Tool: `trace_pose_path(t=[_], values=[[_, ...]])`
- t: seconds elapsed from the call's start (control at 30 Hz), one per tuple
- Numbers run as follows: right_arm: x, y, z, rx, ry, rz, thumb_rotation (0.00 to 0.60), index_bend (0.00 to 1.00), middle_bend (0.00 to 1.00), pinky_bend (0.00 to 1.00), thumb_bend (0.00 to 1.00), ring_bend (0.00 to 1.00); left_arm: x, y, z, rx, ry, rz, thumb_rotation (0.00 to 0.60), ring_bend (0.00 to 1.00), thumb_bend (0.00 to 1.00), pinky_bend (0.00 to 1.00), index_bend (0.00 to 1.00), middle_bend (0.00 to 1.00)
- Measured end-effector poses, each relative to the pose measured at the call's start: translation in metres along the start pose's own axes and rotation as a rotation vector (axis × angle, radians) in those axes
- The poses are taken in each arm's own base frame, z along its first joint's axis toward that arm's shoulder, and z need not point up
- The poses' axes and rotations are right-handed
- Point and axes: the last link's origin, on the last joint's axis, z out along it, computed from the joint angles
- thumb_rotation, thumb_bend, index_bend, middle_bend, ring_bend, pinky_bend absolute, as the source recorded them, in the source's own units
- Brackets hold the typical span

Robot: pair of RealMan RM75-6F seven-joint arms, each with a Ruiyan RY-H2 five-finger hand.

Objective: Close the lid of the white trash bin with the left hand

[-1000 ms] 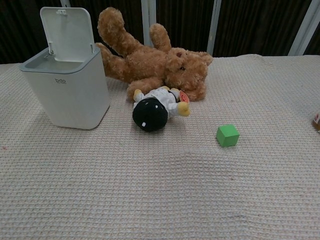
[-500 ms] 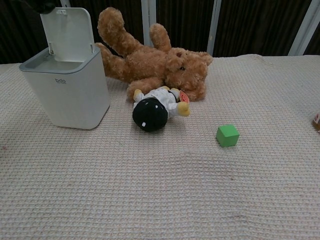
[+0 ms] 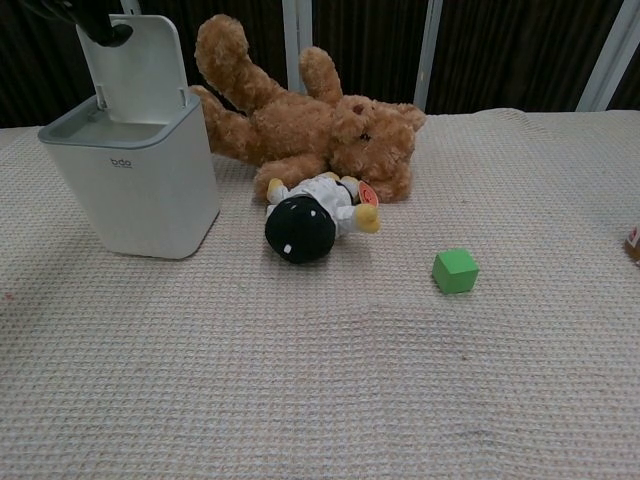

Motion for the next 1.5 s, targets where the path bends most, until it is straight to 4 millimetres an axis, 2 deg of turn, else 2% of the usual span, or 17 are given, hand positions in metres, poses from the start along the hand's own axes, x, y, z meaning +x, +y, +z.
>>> trace_pose_path(t=[0.63,1.07,1.5], values=[[-0.001,-0.001,-0.003,0.003,-0.002,-0.008,0.6,0.0,0.0,0.0,0.19,0.0,0.001,-0.031,-0.039,0.003,-0.075,0.022,0.6,0.97,0.58,0.97,0.32,1.0],[-0.002,-0.002,-0.004,0.009,-0.003,-0.007,0.6,0.0,0.0,0.0,0.19,0.0,-0.029,-0.043,-0.061,-0.026,-0.156,0.038,0.6,0.97,0.58,0.97,0.32,1.0],[-0.001,-0.002,-0.005,0.016,0.001,-0.006,0.6,0.0,0.0,0.0,0.19,0.0,-0.046,-0.047,-0.062,-0.034,-0.162,0.027,0.6,0.97,0.58,0.97,0.32,1.0]])
